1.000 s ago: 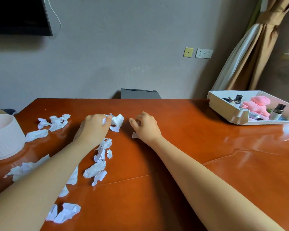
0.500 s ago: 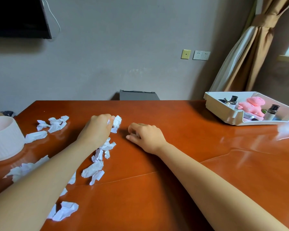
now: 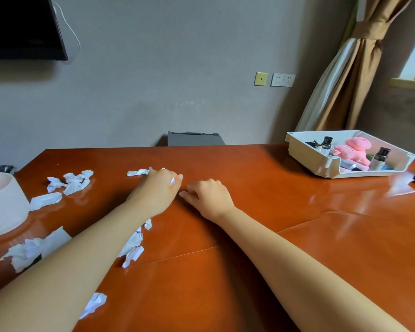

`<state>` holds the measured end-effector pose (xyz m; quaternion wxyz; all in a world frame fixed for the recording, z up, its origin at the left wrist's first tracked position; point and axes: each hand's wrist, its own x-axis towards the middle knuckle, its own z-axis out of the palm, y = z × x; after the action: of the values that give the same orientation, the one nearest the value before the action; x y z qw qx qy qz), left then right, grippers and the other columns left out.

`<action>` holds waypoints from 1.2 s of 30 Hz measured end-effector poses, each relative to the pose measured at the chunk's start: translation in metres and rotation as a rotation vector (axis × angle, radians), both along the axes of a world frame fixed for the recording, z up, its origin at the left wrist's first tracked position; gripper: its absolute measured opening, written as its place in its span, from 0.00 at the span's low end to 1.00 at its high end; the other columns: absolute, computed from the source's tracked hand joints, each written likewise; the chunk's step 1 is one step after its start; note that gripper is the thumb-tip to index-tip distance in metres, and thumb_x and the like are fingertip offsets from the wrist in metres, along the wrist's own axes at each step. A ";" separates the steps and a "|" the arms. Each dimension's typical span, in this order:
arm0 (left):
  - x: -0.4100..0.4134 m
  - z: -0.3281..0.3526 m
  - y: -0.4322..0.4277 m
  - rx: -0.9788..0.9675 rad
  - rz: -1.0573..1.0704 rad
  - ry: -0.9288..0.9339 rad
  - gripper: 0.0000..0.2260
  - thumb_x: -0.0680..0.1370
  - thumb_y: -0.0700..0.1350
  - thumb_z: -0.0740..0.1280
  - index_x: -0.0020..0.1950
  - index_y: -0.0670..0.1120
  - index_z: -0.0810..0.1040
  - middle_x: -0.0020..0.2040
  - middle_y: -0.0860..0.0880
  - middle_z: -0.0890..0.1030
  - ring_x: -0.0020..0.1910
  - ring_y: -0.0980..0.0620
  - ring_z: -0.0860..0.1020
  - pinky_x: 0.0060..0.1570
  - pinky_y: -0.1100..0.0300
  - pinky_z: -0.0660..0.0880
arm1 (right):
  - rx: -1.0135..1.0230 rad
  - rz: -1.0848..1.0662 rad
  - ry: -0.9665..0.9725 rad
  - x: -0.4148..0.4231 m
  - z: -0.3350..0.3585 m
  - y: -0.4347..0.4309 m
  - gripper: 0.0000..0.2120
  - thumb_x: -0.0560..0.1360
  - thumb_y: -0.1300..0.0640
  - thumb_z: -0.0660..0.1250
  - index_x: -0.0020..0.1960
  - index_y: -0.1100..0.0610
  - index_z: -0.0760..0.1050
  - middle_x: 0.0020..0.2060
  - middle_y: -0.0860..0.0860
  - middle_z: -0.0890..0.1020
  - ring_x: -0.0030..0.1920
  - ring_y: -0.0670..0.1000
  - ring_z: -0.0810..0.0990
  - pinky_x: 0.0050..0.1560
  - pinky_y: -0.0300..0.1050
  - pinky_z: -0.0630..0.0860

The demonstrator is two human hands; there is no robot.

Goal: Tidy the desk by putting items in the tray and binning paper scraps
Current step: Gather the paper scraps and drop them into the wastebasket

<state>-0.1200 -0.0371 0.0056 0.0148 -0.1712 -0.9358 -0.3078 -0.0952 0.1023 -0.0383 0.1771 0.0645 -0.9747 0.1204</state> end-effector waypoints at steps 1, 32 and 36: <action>0.000 -0.002 0.000 -0.018 -0.014 -0.022 0.12 0.81 0.36 0.54 0.62 0.40 0.71 0.39 0.46 0.73 0.34 0.52 0.71 0.30 0.63 0.67 | -0.004 0.005 0.011 0.001 0.000 0.000 0.18 0.79 0.46 0.59 0.36 0.57 0.73 0.32 0.51 0.75 0.34 0.54 0.72 0.35 0.45 0.70; 0.032 0.015 0.069 0.379 -0.178 0.132 0.18 0.82 0.47 0.55 0.33 0.42 0.64 0.31 0.43 0.64 0.32 0.49 0.62 0.35 0.56 0.60 | -0.764 0.188 -0.245 0.079 0.034 0.043 0.16 0.80 0.50 0.59 0.49 0.63 0.76 0.26 0.49 0.65 0.20 0.43 0.61 0.20 0.33 0.60; 0.035 0.017 0.088 0.463 -0.170 0.155 0.18 0.82 0.47 0.55 0.33 0.43 0.63 0.31 0.43 0.65 0.31 0.49 0.62 0.35 0.56 0.61 | -0.875 0.176 -0.285 0.083 0.038 0.049 0.15 0.80 0.51 0.58 0.51 0.63 0.75 0.27 0.50 0.65 0.22 0.45 0.59 0.21 0.37 0.59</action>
<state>-0.0847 0.0505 0.0227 0.0992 -0.2643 -0.8187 -0.5000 -0.0124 0.1511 0.0000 0.0412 0.0492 -0.8376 0.5425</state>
